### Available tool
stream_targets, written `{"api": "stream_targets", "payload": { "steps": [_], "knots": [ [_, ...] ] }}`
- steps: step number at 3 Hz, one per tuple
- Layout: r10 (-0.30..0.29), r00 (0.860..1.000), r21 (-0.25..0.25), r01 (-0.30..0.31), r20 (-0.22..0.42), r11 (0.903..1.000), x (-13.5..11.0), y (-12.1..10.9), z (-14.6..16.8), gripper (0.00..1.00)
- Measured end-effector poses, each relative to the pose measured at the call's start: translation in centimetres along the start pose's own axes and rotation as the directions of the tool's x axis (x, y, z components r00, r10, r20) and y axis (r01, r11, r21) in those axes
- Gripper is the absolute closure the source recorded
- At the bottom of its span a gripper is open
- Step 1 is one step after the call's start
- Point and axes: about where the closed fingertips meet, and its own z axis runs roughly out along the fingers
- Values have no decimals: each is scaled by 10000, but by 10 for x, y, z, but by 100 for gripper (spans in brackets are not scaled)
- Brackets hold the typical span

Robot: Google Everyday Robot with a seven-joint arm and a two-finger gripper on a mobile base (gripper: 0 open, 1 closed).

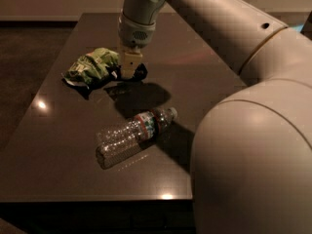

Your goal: Move rxbar chocolate near green jalapeno chip bag

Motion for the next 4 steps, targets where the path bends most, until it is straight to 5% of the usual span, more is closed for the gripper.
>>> {"api": "stream_targets", "payload": {
  "steps": [1,4],
  "knots": [
    [122,9999,133,-123,40,9998,-6,-9,9,85],
    [426,9991,338,-427,26,9985,-2,-17,14,7]
  ]
}}
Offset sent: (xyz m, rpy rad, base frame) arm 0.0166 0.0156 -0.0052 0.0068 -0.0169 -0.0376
